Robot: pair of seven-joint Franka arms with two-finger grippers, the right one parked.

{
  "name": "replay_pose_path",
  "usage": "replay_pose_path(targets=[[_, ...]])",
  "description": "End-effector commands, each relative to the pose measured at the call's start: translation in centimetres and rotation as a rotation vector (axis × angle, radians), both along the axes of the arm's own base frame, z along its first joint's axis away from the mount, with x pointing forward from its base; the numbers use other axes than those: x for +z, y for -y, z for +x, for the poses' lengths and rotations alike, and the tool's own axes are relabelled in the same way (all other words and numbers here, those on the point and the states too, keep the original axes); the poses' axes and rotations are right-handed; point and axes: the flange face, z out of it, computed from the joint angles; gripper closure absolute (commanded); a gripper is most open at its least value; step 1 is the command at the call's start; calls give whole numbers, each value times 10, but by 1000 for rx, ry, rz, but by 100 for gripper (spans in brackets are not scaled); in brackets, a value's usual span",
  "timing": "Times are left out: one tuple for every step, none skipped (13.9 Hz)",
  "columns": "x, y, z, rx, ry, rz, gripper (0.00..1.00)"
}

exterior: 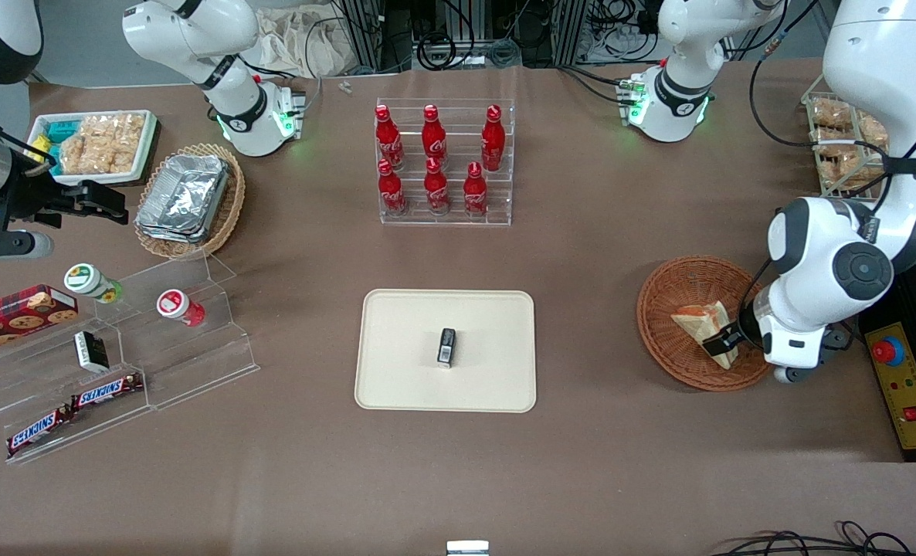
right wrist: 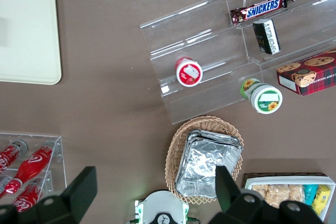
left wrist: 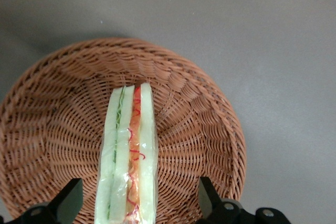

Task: Place sandwich from basket to tray
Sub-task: 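Close the left gripper on the triangular sandwich's crust edge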

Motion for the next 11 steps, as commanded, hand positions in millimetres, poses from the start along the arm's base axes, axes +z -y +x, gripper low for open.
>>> replay_pose_path(targets=[[-5, 1, -8, 23, 20, 9, 1], [-7, 1, -8, 23, 25, 6, 1], [-13, 2, -12, 20, 29, 3, 1], [-20, 4, -17, 16, 42, -3, 1], [-26, 1, -20, 21, 49, -4, 1], [-31, -4, -23, 29, 57, -5, 1], [-36, -4, -26, 29, 59, -7, 1], [-37, -4, -28, 26, 62, -9, 1], [-39, -4, -28, 26, 61, -10, 2], [-41, -4, -27, 22, 58, -10, 17], [-40, -4, -27, 18, 60, -10, 37]])
